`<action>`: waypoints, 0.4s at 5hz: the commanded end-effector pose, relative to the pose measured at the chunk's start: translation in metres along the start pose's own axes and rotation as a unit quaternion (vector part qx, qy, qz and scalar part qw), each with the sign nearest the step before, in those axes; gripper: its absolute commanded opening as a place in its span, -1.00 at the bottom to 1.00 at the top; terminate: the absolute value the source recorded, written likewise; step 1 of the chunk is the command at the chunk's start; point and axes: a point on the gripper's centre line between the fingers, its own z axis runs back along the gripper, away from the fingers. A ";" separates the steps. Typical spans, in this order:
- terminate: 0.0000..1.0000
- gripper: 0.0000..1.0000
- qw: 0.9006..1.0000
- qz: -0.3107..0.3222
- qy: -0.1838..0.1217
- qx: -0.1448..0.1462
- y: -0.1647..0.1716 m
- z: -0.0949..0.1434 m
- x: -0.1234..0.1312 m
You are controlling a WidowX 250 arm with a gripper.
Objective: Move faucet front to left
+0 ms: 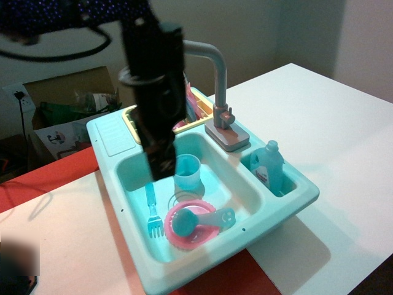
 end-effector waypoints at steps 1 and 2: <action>-1.00 1.00 1.000 0.022 -0.019 0.000 0.021 0.016 0.026; -1.00 1.00 0.999 0.032 -0.016 -0.005 0.031 0.016 0.041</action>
